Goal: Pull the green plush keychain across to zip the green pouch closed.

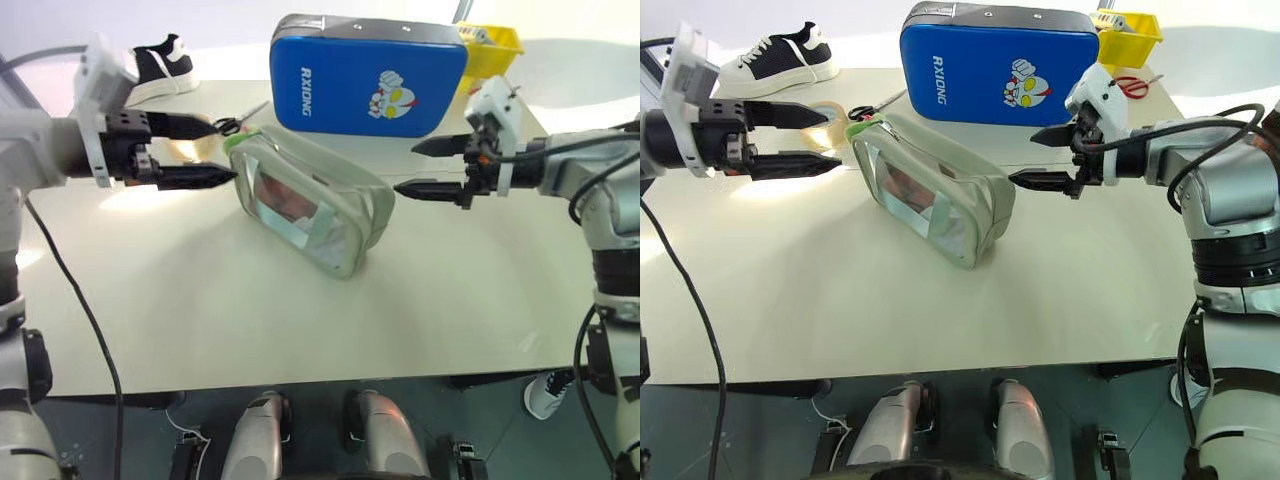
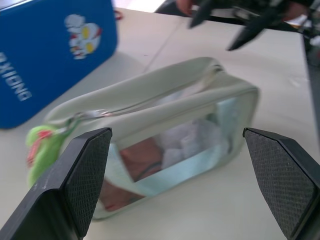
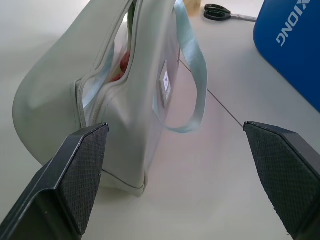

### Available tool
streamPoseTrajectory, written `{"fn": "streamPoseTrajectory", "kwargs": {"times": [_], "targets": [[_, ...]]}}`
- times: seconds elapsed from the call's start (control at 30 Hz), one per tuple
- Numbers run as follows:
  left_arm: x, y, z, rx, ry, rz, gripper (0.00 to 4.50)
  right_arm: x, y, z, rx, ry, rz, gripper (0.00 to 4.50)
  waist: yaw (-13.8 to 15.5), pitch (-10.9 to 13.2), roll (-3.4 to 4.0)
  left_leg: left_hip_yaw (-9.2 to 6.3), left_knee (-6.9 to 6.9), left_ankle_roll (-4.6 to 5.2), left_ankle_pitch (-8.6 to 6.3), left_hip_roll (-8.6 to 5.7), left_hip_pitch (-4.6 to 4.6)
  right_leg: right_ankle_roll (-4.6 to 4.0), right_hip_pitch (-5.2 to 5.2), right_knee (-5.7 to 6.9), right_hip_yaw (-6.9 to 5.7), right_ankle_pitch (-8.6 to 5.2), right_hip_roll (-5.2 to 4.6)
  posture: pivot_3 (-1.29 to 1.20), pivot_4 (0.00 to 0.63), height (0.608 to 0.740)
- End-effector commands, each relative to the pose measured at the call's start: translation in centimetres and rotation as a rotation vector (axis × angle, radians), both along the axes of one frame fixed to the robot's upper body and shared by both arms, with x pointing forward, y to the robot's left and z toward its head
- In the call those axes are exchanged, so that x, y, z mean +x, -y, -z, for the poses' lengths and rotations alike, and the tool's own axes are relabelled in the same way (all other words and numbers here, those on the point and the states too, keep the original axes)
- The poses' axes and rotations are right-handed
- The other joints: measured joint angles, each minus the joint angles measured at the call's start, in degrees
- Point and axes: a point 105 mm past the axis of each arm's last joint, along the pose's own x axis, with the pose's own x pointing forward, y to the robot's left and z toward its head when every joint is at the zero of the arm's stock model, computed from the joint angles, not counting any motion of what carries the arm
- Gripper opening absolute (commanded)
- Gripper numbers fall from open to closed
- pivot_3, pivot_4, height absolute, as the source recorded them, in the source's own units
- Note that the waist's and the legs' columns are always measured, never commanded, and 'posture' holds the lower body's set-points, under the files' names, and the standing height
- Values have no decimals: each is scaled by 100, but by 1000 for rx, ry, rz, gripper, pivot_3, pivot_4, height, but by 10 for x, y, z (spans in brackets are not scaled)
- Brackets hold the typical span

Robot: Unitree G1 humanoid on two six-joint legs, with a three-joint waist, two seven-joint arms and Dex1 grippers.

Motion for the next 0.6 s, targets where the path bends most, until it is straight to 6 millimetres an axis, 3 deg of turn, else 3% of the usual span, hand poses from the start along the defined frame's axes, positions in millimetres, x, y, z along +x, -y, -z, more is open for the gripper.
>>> {"fn": "streamPoseTrajectory", "kwargs": {"times": [0.03,0.13,0.2,0.37,0.6], "targets": [[-5,-3,-9,12,43,-9,4478,-6,-15,-27,54,26,-57,4500,2,0,1,0,-2,-3,2,1,2,0,0,2,0,0,1,0,150,740],[-5,-9,-8,19,34,-19,4478,-24,-46,-40,108,-27,-185,4500,-7,0,1,-1,0,-8,5,4,3,0,0,9,0,0,4,0,150,740],[-8,-10,-7,22,27,-14,4478,-33,-63,-38,97,-54,-236,4500,6,0,1,-2,1,-8,5,4,4,0,0,13,0,0,4,0,150,740],[-22,-9,-5,33,11,13,4478,-30,-88,-16,41,-55,-185,4500,27,-3,-4,-6,6,-6,4,0,0,-1,3,11,0,0,0,0,150,740],[-23,-12,-6,25,25,-18,4478,-23,-108,15,-100,28,-167,4500,15,-3,-4,-7,9,-6,4,-2,-1,-3,3,10,0,-1,0,0,150,740]]}}
